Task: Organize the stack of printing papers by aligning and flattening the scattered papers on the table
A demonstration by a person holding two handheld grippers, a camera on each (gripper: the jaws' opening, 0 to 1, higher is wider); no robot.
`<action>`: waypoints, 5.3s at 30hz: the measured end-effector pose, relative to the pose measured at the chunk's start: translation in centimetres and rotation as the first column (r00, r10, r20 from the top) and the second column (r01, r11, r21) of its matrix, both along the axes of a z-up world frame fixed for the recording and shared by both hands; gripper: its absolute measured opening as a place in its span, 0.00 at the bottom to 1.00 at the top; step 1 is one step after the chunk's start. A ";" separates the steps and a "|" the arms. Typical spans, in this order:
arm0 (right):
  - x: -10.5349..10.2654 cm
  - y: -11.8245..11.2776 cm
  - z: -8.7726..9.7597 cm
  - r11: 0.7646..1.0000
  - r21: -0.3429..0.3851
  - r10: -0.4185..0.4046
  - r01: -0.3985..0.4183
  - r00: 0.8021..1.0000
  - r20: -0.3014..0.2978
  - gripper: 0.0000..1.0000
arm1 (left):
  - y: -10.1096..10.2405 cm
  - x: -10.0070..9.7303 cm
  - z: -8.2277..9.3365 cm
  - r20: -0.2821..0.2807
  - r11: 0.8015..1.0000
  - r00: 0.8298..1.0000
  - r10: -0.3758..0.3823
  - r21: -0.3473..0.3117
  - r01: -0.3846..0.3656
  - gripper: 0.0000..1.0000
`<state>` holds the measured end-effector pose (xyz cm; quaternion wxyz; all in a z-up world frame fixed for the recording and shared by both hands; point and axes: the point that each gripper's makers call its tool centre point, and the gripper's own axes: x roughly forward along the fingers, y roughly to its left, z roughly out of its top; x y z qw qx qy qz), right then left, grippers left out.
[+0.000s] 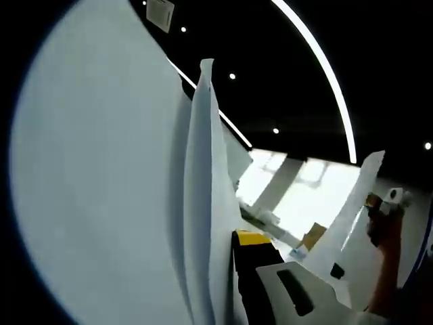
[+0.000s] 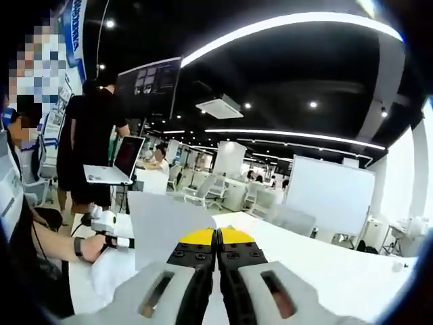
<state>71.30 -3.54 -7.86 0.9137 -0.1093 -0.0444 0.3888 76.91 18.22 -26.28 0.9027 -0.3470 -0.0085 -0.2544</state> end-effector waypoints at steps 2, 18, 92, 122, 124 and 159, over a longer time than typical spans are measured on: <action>0.3 0.4 -0.5 1.000 0.000 0.011 -0.011 1.000 -0.021 0.00 | 0.0 0.0 0.0 0.000 1.000 1.000 0.000 0.002 0.000 0.06; 3.7 1.8 -3.3 1.000 0.017 0.022 -0.020 0.991 -0.135 0.00 | -0.3 0.0 -0.1 0.000 1.000 1.000 -0.004 0.022 0.004 0.06; 14.5 7.7 -11.4 0.998 0.057 -0.009 0.033 0.925 -0.381 0.00 | -1.7 -0.3 0.3 0.032 0.996 0.999 -0.015 0.093 0.012 0.15; 11.7 14.7 -9.4 0.820 0.564 0.445 -0.097 0.728 -0.521 0.00 | -1.9 -0.3 0.2 0.038 0.993 0.999 -0.020 0.114 0.015 0.17; 11.9 14.9 -9.4 0.803 0.590 0.460 -0.079 0.712 -0.531 0.00 | -1.9 -0.3 0.2 0.039 0.993 0.999 -0.019 0.114 0.015 0.17; 10.0 19.1 -11.2 0.841 0.533 0.431 -0.091 0.708 -0.560 0.00 | -1.3 -0.2 0.1 0.055 0.992 0.998 0.007 0.128 -0.014 0.11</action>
